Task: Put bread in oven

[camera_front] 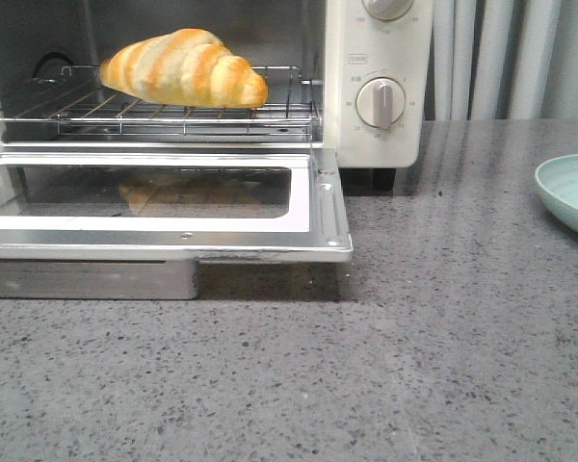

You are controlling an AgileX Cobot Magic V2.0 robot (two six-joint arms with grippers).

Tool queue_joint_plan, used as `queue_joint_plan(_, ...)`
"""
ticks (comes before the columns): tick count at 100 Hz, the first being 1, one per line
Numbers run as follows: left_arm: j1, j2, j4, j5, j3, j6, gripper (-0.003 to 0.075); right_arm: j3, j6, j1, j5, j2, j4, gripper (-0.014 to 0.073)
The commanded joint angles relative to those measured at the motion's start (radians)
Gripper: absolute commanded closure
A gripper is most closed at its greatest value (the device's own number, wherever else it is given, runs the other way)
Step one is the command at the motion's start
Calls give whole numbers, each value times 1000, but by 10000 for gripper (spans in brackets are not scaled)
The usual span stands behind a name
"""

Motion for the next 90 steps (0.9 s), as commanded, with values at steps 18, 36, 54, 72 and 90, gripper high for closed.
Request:
queue_joint_plan(18, 1, -26, -8, -80, -22, -1, 741, 188, -1, -204, -345, -74, 102, 670)
queue_joint_plan(36, 1, -26, -8, -80, -22, -1, 741, 327, -53, -291, -580, -106, 189, 670)
queue_joint_plan(54, 1, -26, -8, -80, -22, -1, 741, 444, -323, -377, -809, -109, 466, 670)
queue_joint_plan(72, 1, -26, -8, -80, -22, -1, 741, 490, -383, -423, -889, -157, 480, 670)
queue_joint_plan(90, 1, -26, -8, -80, -22, -1, 741, 493, -406, -499, -816, -235, 480, 670)
